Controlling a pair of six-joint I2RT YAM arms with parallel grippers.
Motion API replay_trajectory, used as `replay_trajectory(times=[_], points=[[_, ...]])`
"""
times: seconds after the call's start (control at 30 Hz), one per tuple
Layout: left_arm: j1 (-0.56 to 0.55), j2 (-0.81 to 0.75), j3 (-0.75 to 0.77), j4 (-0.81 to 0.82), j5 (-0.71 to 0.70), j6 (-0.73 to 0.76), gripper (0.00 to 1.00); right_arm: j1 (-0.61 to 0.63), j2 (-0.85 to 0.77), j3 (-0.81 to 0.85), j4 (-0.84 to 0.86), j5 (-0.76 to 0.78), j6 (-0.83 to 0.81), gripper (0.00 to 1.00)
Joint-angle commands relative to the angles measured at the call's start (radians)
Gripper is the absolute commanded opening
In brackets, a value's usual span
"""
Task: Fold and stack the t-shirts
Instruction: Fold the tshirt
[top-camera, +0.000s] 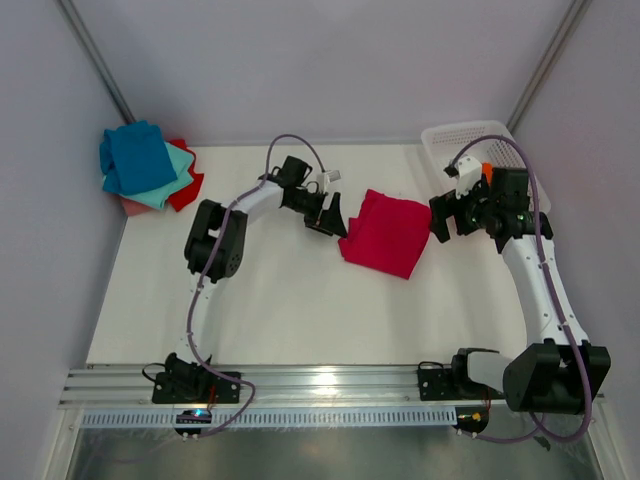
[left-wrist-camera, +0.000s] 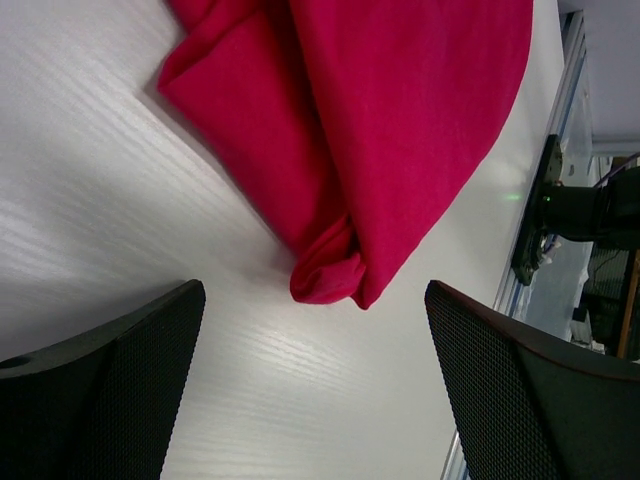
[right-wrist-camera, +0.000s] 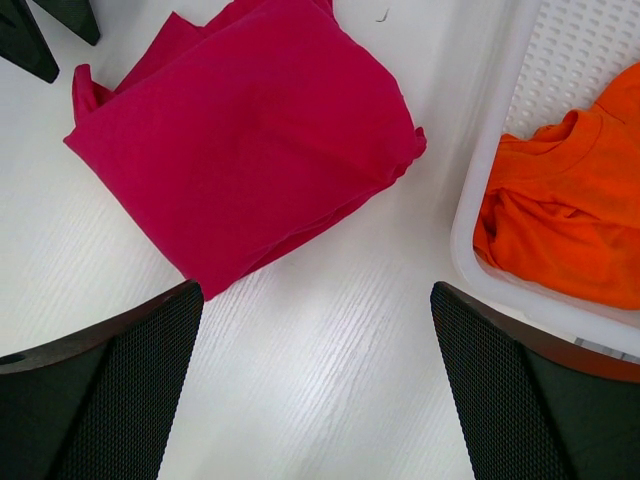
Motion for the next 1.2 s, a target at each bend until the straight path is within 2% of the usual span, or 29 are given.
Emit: replay_trajectory(times=[0.0, 0.33, 0.63, 0.73, 0.77, 0.93, 0.97, 1.03, 1.07, 1.1, 1.17], points=[[-0.057, 0.022, 0.008, -0.080, -0.109, 0.092, 0.95, 0.009, 0.017, 0.007, 0.036, -0.022, 0.029, 0.99], [-0.135, 0.079, 0.138, -0.152, -0.119, 0.105, 0.95, 0.019, 0.020, 0.003, 0.038, -0.016, 0.027, 0.99], [-0.172, 0.104, 0.157, -0.138, -0.107, 0.084, 0.95, 0.021, -0.003, -0.016, 0.041, 0.000, 0.012, 0.99], [-0.178, 0.111, 0.163, -0.144, -0.099, 0.084, 0.83, 0.021, -0.009, -0.017, 0.041, 0.003, 0.012, 0.99], [-0.178, 0.111, 0.166, -0.146, -0.096, 0.082, 0.74, 0.021, -0.011, -0.019, 0.042, 0.003, 0.011, 0.99], [-0.181, 0.116, 0.196, -0.169, -0.104, 0.082, 0.45, 0.021, -0.017, -0.020, 0.041, 0.001, 0.012, 0.99], [-0.183, 0.120, 0.204, -0.177, -0.106, 0.085, 0.35, 0.021, -0.018, -0.020, 0.039, 0.001, 0.011, 0.99], [-0.183, 0.133, 0.227, -0.195, -0.119, 0.092, 0.22, 0.021, -0.021, -0.022, 0.039, 0.003, 0.009, 0.99], [-0.183, 0.136, 0.233, -0.213, -0.154, 0.093, 0.06, 0.021, -0.025, -0.022, 0.039, 0.004, 0.009, 0.99], [-0.181, 0.137, 0.238, -0.221, -0.174, 0.096, 0.00, 0.021, -0.026, -0.022, 0.038, 0.004, 0.007, 1.00], [-0.178, 0.133, 0.230, -0.227, -0.208, 0.096, 0.00, 0.021, -0.031, -0.023, 0.038, 0.003, 0.006, 0.99]])
